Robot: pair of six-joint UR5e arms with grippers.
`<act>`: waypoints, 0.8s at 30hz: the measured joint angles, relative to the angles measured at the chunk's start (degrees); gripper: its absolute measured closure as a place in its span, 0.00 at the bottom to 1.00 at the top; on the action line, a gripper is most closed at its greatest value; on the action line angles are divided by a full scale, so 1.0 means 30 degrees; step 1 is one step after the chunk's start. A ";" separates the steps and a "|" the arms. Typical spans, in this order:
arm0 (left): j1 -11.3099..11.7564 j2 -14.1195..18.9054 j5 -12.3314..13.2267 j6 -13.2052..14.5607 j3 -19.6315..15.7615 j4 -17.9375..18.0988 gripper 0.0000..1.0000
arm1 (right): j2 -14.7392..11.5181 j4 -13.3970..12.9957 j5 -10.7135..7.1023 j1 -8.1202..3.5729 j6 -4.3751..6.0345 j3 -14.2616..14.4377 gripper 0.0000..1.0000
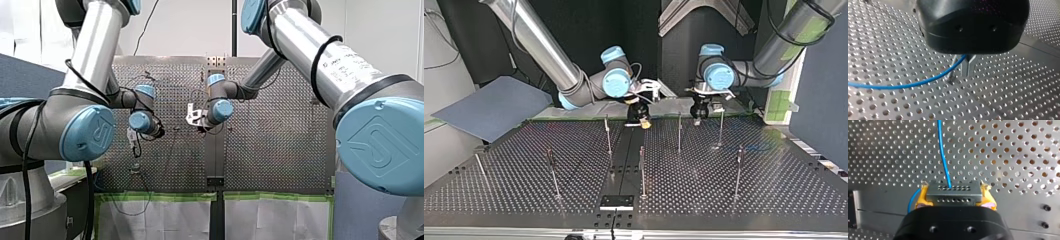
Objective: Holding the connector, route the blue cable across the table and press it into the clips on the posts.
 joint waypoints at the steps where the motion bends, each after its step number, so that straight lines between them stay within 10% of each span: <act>1: 0.0019 -0.0150 0.0009 -0.0015 0.0091 0.0015 1.00 | -0.0001 -0.0014 -0.0004 -0.0026 0.0001 0.0000 1.00; 24: 0.0449 -0.0864 0.0478 -0.0323 0.2480 -0.0202 1.00 | 0.0018 -0.0310 -0.0256 -0.1040 0.0059 -0.0082 1.00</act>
